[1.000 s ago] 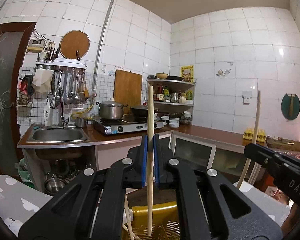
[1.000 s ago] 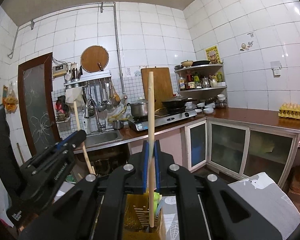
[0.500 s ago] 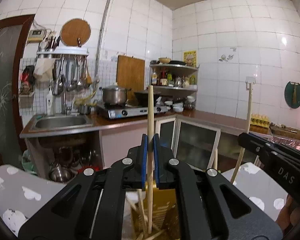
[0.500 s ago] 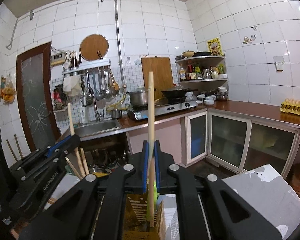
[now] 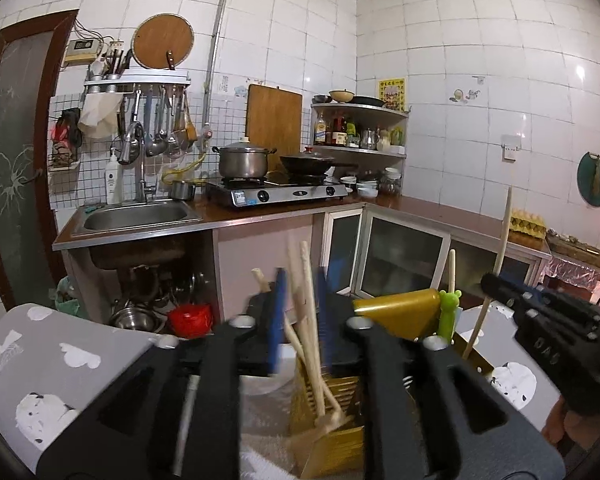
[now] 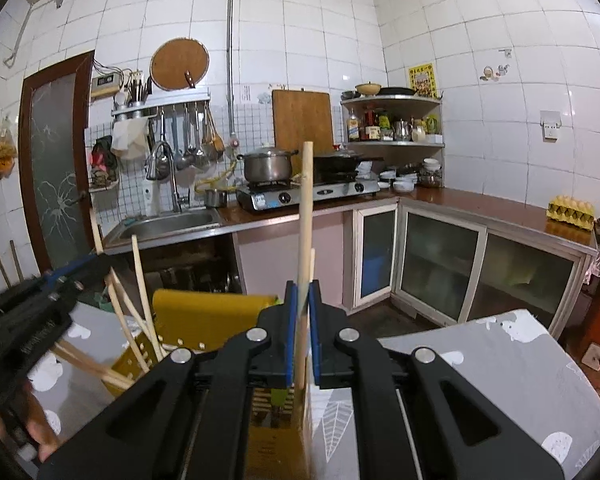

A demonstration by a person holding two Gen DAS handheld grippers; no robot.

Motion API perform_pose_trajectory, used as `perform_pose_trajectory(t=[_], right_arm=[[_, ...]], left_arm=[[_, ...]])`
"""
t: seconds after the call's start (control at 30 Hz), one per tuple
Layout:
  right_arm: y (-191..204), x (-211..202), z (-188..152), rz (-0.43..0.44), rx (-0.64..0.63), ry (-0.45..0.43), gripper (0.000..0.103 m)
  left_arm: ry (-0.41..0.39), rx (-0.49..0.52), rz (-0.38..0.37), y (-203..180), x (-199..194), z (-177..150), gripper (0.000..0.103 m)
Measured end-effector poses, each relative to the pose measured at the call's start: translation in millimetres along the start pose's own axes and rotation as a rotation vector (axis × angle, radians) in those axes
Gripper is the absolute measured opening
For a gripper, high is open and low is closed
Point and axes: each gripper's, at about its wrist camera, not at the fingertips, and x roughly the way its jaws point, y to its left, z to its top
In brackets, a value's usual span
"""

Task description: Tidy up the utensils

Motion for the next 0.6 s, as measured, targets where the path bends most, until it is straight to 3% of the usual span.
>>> perform_pose_trajectory(t=[0.07, 0.17, 0.23, 0.27, 0.3, 0.37, 0.43, 0.6], right_arm=[[2.8, 0.4, -2.4, -0.001, -0.013, 0.024, 0.007], [4.5, -1.6, -4.3, -0.010, -0.023, 0.088, 0.010], [3.2, -12.7, -5.5, -0.025, -0.015, 0.109, 0.047], [1.1, -23.9, -6.2, -0.027, -0.001, 0.098, 0.071], [-0.4, -37.3, -7.3, -0.027, 0.006, 0.083, 0.072], [-0.7, -55.4, -9.5, -0.025, 0.006, 0.092, 0.072], [-2.3, -82.5, -17.4, -0.032, 0.015, 0.100, 0.075], [5.5, -150.4, -41.1, -0.041, 0.012, 0.051, 0.095]], left_arm=[[-0.016, -0.005, 0.015, 4.2, -13.1, 3.7, 0.053], [-0.033, -0.008, 0.036, 14.6, -40.9, 10.3, 0.068], [-0.036, -0.018, 0.043, 23.4, -59.3, 13.5, 0.080], [-0.043, -0.022, 0.049, 28.4, -69.8, 15.4, 0.087], [-0.056, -0.027, 0.059, 34.8, -84.6, 16.7, 0.092], [-0.070, -0.034, 0.066, 42.0, -105.3, 18.1, 0.098], [-0.071, -0.042, 0.063, 50.4, -129.9, 16.3, 0.098], [-0.050, -0.050, 0.057, 61.6, -186.7, -3.8, 0.098]])
